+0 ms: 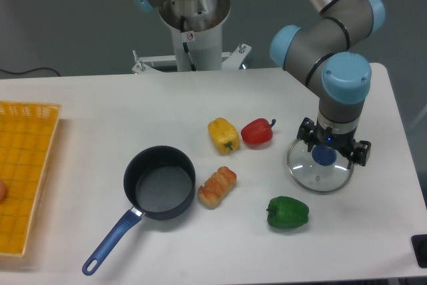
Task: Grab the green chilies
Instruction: 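Release the glass lid and raise the gripper off its knob, then move the gripper over the green bell pepper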
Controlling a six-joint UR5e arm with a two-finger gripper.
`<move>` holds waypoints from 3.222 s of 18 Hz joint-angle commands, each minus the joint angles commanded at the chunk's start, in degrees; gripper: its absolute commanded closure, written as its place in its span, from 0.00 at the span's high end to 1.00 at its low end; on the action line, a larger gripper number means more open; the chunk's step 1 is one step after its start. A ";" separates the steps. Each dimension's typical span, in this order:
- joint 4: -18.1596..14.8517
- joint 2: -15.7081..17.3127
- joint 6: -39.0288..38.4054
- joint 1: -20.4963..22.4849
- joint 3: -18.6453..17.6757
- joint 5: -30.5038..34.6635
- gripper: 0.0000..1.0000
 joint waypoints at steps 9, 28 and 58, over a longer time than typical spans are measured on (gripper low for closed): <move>3.69 0.00 -13.15 0.00 -0.88 -0.18 1.00; 10.38 -4.83 -67.83 -0.34 -0.18 -1.14 1.00; 9.94 -5.19 -19.10 -9.32 -1.41 5.53 1.00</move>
